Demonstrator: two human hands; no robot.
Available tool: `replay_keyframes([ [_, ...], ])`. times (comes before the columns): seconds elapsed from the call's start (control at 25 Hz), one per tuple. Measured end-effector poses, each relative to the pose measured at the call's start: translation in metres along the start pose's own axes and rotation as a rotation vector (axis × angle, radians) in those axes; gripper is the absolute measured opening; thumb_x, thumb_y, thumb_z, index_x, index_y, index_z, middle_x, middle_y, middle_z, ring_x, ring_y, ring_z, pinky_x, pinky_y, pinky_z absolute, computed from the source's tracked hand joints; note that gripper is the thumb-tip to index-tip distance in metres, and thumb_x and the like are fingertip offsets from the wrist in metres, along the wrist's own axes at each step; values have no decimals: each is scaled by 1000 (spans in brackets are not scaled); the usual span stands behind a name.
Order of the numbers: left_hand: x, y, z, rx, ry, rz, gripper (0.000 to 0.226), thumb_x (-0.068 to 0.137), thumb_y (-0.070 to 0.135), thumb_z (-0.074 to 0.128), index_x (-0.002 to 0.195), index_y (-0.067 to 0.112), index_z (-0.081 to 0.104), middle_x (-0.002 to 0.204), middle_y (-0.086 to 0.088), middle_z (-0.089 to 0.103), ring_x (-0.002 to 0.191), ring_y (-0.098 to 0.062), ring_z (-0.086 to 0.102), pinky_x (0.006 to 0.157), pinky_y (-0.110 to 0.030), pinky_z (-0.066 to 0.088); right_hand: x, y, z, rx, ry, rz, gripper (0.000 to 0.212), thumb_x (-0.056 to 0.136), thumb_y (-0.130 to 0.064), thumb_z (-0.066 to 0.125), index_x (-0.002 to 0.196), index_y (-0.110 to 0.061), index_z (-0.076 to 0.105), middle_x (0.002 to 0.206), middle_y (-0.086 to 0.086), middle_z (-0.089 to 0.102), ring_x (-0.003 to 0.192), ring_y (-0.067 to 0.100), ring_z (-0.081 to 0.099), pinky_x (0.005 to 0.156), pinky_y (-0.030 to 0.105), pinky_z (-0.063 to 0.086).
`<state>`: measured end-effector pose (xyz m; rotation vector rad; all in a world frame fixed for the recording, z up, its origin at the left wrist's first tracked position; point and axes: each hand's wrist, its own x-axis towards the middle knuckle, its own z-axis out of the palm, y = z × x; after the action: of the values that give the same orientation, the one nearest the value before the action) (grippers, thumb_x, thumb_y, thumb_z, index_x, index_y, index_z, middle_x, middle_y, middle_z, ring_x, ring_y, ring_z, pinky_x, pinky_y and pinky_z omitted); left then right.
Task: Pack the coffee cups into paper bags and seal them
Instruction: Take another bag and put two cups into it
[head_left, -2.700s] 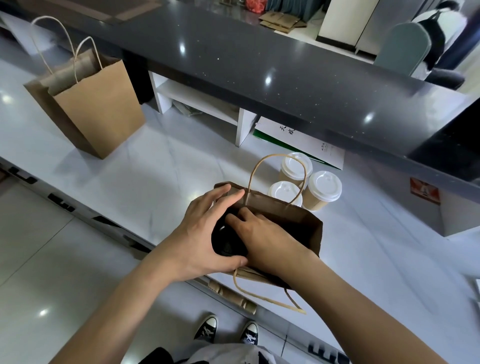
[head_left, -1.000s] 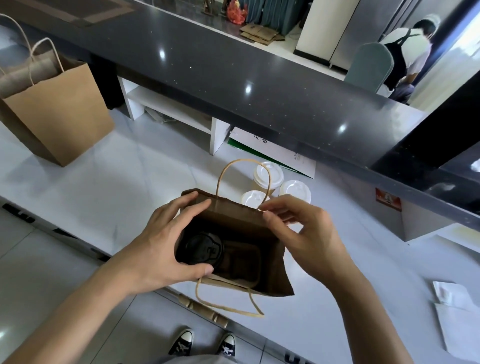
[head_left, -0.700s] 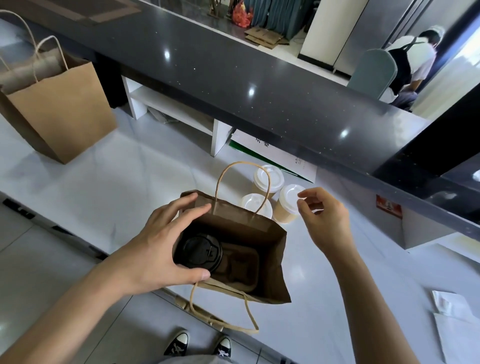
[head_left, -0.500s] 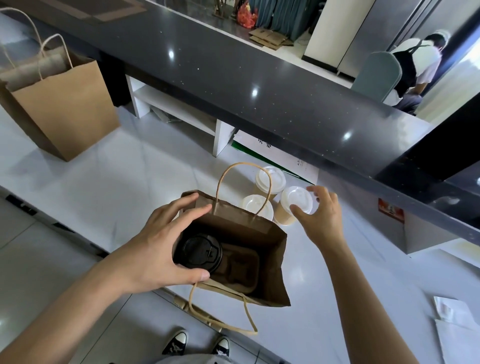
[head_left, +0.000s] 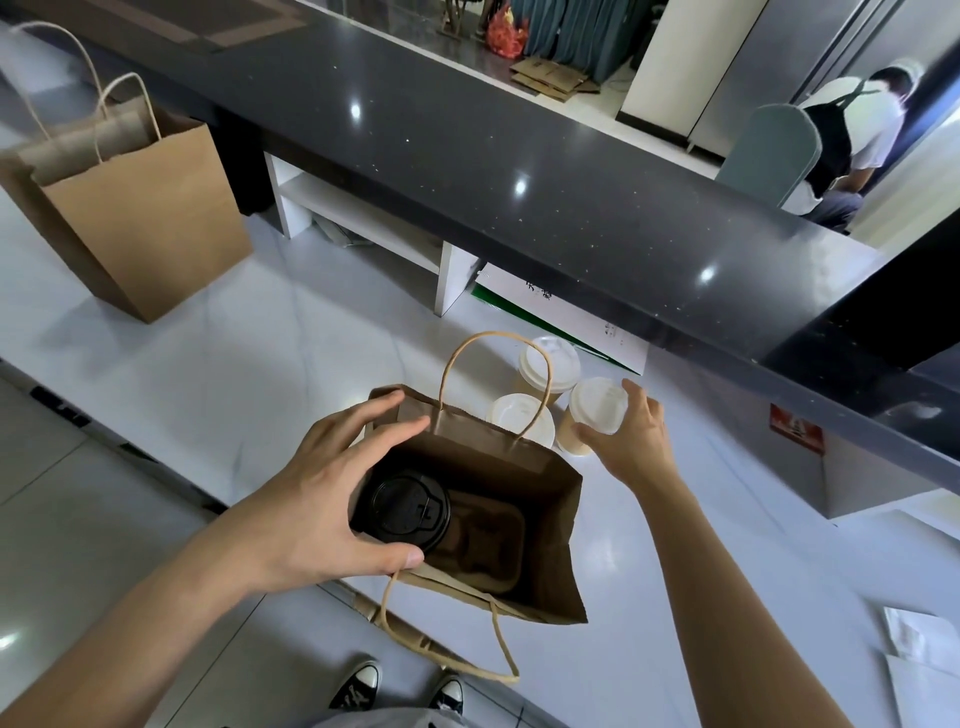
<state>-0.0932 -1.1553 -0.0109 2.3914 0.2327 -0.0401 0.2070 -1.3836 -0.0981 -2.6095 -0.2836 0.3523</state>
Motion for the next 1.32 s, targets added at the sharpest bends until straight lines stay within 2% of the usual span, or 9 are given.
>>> replay_keyframes([
  [0.12, 1, 0, 0, 5, -6, -2, 106, 66, 58, 87, 151, 58, 23, 156, 43, -6, 143, 17, -6, 110, -20, 20, 0, 1, 2, 53, 5, -14, 97, 77, -53, 83, 151, -30, 27, 155, 3, 32, 136, 33, 42, 106, 56, 49],
  [0.28, 1, 0, 0, 8, -13, -4, 106, 66, 58, 87, 151, 58, 23, 156, 43, -7, 144, 15, -6, 111, -23, 21, -4, -2, 3, 98, 68, -19, 93, 74, -47, 87, 145, -27, 31, 146, 2, 43, 126, 28, 49, 100, 52, 55],
  [0.56, 3, -1, 1, 20, -3, 16, 105, 66, 61, 85, 151, 58, 23, 156, 42, -5, 146, 13, -2, 113, -24, 22, -52, -13, -27, 199, 210, -138, 94, 76, -40, 87, 152, -24, 33, 148, 0, 43, 132, 23, 43, 108, 44, 44],
  [0.8, 5, -2, 0, 23, 1, 33, 106, 66, 62, 85, 152, 56, 23, 156, 42, -4, 145, 14, -2, 115, -25, 22, -108, -37, -71, 432, 311, -299, 79, 75, -37, 88, 141, -30, 44, 135, -9, 46, 116, 4, 50, 94, 28, 49],
  [0.92, 5, -3, 1, 21, -3, 27, 107, 65, 62, 84, 152, 57, 22, 155, 43, -4, 141, 19, -2, 114, -26, 23, -135, -48, -90, 564, 322, -372, 75, 80, -37, 86, 141, -29, 44, 139, -8, 49, 122, 6, 53, 91, 26, 52],
  [1.0, 5, -3, 1, 20, -5, 22, 107, 65, 63, 84, 152, 57, 21, 156, 42, -3, 143, 16, -1, 115, -27, 25, -153, -55, -102, 723, 309, -433, 76, 80, -41, 79, 144, -25, 44, 140, -1, 52, 124, 18, 55, 90, 32, 54],
  [1.08, 4, -4, 1, 18, 0, 21, 107, 65, 64, 83, 152, 57, 21, 157, 40, -2, 147, 9, 3, 117, -30, 26, -170, -63, -113, 830, 254, -518, 79, 79, -42, 72, 147, -18, 42, 139, 7, 53, 122, 21, 56, 88, 31, 53],
  [1.24, 4, -6, 2, 19, -3, 20, 109, 61, 72, 77, 152, 59, 17, 159, 37, -2, 147, 6, 4, 119, -30, 23, -198, -76, -118, 715, 88, -695, 84, 78, -37, 72, 151, -12, 39, 139, 13, 51, 122, 28, 54, 95, 42, 48],
  [1.32, 6, -7, 3, 25, 0, 21, 110, 56, 79, 69, 151, 60, 16, 159, 36, -2, 144, 8, 4, 117, -28, 22, -208, -81, -112, 620, -10, -735, 82, 77, -37, 75, 149, -16, 41, 138, 12, 51, 124, 29, 53, 99, 43, 46],
])
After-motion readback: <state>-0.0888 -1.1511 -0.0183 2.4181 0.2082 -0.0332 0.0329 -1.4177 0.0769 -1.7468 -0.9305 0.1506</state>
